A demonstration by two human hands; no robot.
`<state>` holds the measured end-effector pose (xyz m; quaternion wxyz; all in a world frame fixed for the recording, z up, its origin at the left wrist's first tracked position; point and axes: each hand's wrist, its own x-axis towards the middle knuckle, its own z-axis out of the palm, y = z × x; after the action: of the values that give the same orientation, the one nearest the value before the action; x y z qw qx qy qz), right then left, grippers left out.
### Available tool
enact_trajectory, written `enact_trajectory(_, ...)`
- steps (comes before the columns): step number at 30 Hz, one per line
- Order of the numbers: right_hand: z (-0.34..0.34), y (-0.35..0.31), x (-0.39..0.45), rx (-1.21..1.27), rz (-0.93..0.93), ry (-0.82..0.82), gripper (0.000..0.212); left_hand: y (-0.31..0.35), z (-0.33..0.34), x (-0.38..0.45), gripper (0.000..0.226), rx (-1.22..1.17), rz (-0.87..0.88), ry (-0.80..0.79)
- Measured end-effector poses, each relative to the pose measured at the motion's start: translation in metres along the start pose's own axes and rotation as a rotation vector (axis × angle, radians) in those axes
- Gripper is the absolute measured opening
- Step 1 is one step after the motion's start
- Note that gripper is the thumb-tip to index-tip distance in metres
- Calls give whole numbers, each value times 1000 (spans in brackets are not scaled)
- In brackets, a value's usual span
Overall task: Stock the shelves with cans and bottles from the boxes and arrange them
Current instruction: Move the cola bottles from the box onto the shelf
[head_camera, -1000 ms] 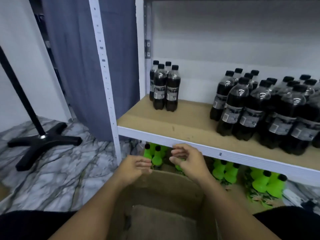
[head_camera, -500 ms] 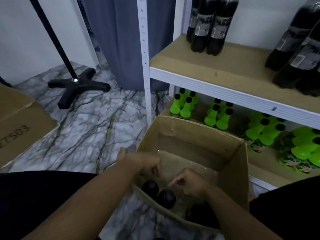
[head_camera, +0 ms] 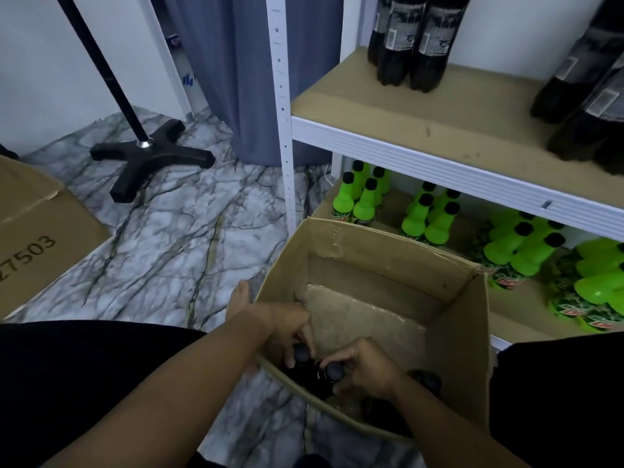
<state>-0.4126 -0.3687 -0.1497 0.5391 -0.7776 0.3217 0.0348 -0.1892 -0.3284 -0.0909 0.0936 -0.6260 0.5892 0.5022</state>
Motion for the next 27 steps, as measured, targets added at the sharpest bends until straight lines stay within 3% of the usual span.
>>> enact_trajectory(8, -54, -27, -25, 205, 24, 65, 52, 24, -38, -19, 47, -191, 238, 92)
enact_trajectory(11, -93, -49, -40, 272, -33, 110, 42, 42, -62, -27, 44, -274, 325, 166)
enact_trajectory(17, -169, -101, -69, 365, -139, 274, 47, 93, -117, -62, 43, -470, 512, 321)
enact_trajectory(27, -277, -199, -114, 379, -385, 559, 47, 200, -200, -116, 35, -603, 831, 653)
